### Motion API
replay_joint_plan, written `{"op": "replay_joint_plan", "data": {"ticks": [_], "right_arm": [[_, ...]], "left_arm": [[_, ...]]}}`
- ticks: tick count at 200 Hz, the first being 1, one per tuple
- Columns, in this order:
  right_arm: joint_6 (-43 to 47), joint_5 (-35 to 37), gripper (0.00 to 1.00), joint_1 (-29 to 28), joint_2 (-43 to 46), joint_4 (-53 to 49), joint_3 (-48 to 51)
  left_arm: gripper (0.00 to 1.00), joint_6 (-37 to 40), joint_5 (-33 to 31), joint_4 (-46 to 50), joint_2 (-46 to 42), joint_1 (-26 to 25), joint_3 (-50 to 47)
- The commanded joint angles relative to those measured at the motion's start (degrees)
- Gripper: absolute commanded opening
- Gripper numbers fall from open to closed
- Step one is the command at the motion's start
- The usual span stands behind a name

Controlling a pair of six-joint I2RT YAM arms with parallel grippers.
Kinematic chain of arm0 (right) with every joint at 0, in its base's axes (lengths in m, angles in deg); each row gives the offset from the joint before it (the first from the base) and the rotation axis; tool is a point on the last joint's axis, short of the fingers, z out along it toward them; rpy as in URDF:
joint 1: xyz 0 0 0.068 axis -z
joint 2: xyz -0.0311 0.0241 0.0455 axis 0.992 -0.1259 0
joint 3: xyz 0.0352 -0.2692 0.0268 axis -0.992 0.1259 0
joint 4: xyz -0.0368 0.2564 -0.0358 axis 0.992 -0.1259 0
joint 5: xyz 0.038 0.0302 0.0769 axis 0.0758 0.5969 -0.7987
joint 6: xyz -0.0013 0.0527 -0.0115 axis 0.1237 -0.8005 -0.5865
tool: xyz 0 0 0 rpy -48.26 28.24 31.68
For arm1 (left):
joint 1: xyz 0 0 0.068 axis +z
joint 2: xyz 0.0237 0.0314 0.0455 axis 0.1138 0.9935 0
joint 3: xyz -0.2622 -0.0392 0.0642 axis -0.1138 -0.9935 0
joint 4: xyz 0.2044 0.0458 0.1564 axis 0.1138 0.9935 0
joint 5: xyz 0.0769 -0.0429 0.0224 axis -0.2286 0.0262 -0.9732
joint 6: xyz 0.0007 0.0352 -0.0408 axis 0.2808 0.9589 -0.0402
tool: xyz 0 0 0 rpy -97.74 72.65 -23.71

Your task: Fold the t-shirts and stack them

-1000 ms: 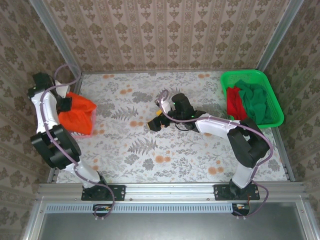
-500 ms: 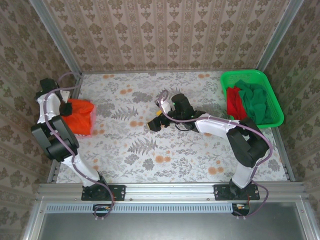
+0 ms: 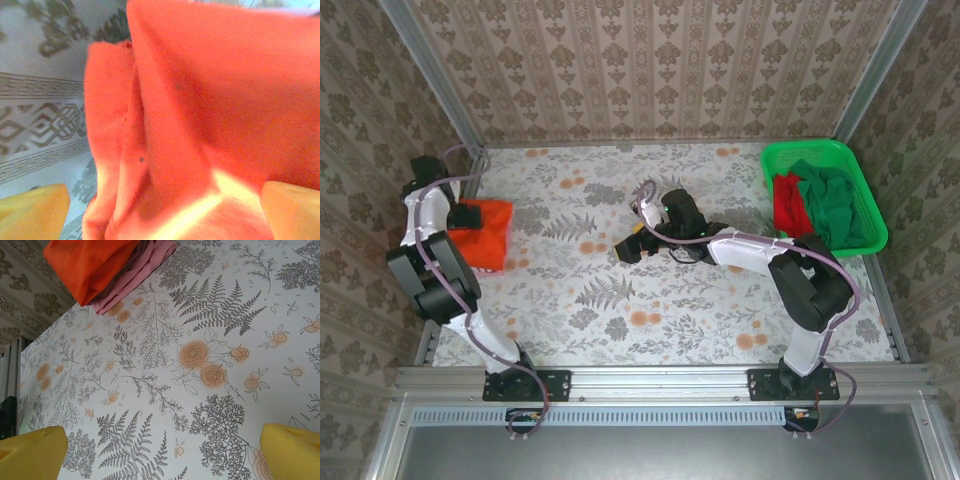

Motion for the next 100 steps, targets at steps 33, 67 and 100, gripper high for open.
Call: {"op": "replay_joint_plan", "data": {"ticks": [33, 67, 100], "right_arm": [[-1.8, 0.1, 1.00, -0.2, -0.2, 3.1, 1.5], [-1.7, -0.5, 1.00, -0.2, -0.6, 3.1, 0.9], [-1.5, -0.5, 1.00, -0.2, -0.6, 2.9, 1.0]], "left_arm": [[1.00, -7.1, -1.5, -4.5, -10.4, -3.1, -2.2], [0.90, -12.6, 13.5, -3.1, -8.9, -1.9, -1.6], [0.69, -18.8, 20.7, -5.8, -6.0, 1.1, -3.4]]}}
